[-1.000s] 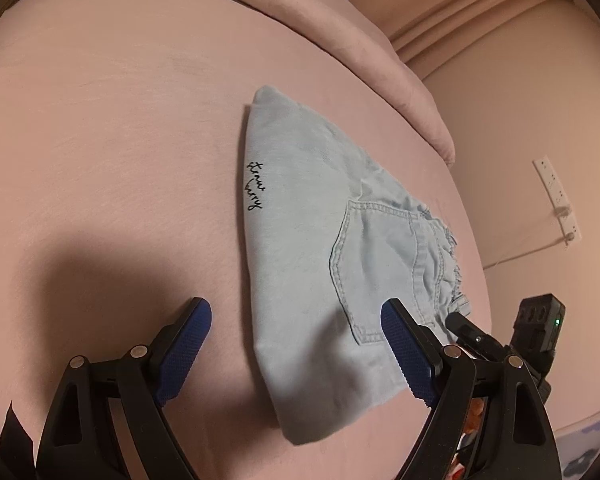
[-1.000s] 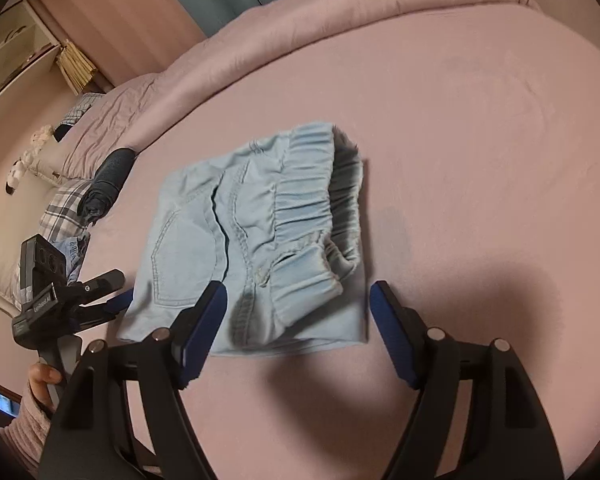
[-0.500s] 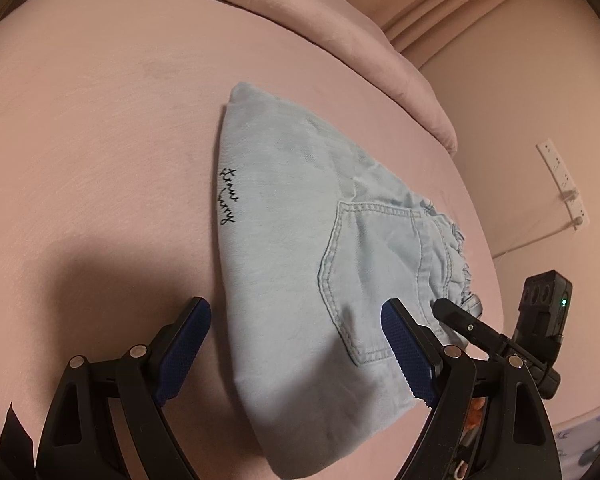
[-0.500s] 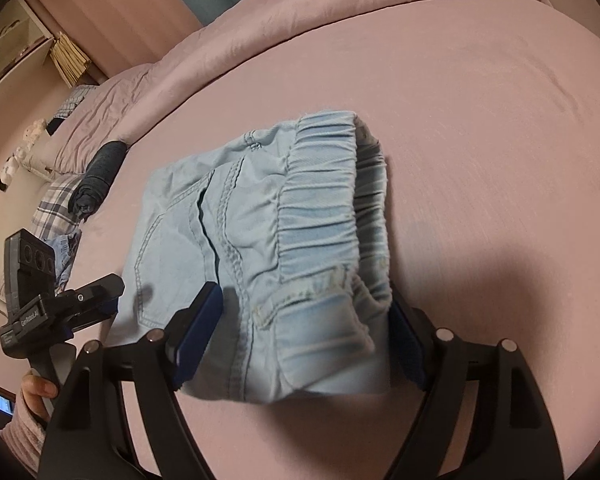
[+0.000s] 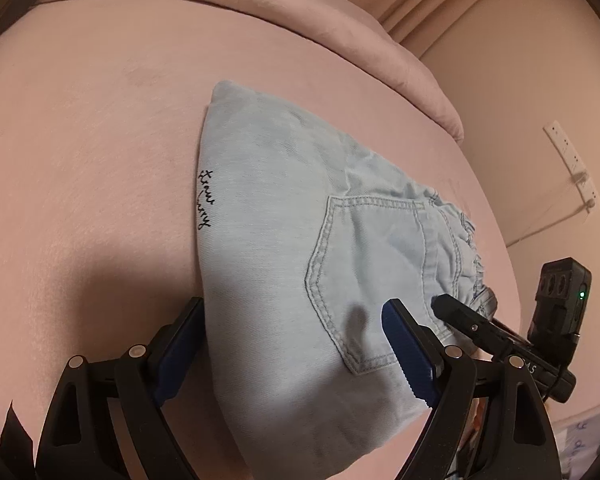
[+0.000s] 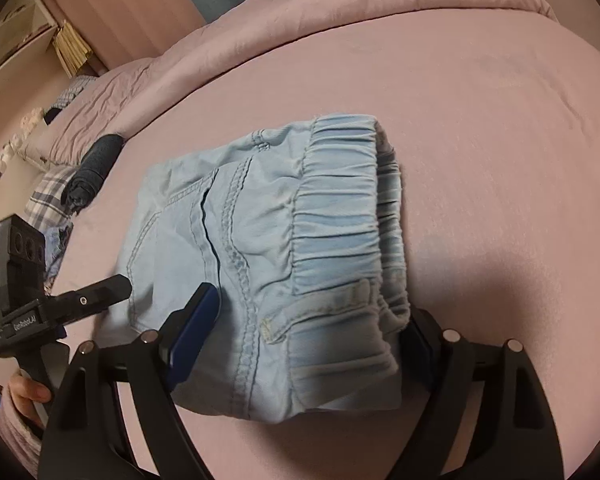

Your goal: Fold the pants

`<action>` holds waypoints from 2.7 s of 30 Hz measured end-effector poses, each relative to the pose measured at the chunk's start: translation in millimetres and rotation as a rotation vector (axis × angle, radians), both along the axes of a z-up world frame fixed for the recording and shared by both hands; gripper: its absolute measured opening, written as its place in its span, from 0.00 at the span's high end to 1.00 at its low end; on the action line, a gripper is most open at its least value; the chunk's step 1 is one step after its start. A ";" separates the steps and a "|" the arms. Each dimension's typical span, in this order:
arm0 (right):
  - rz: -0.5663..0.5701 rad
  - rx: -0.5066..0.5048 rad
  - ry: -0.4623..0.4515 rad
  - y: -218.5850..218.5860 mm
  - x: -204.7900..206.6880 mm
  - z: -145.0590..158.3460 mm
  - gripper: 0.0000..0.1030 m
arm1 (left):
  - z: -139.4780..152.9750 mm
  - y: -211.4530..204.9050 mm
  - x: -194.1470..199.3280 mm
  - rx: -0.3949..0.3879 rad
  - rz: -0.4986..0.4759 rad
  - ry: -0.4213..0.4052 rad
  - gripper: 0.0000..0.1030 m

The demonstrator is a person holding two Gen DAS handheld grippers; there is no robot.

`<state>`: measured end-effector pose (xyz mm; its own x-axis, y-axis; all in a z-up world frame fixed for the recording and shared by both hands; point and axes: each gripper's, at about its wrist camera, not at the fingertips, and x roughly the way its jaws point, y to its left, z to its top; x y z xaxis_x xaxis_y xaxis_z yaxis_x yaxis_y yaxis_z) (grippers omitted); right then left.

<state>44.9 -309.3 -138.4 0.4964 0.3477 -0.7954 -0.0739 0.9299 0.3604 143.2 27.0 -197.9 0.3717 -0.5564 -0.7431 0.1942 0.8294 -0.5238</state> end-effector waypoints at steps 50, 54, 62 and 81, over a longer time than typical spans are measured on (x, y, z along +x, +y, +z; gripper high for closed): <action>0.023 -0.169 -0.228 30.6 -31.6 42.7 0.72 | 36.4 -37.2 -17.7 0.170 -0.057 -0.161 0.78; 0.034 -0.178 -0.247 36.1 -35.9 48.4 0.73 | 39.7 -37.2 -19.1 0.164 -0.060 -0.168 0.81; 0.060 -0.192 -0.272 45.4 -41.6 56.9 0.73 | 42.2 -35.9 -20.6 0.147 -0.057 -0.173 0.82; 0.104 -0.203 -0.333 71.1 -51.1 81.3 0.73 | 58.2 -5.5 -28.8 0.094 -0.009 -0.208 0.82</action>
<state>-6.2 -238.2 -57.1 0.7088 0.2622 -0.6548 -0.2531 0.9611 0.1109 114.4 21.5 -139.8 0.5177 -0.4926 -0.6995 0.2978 0.8703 -0.3924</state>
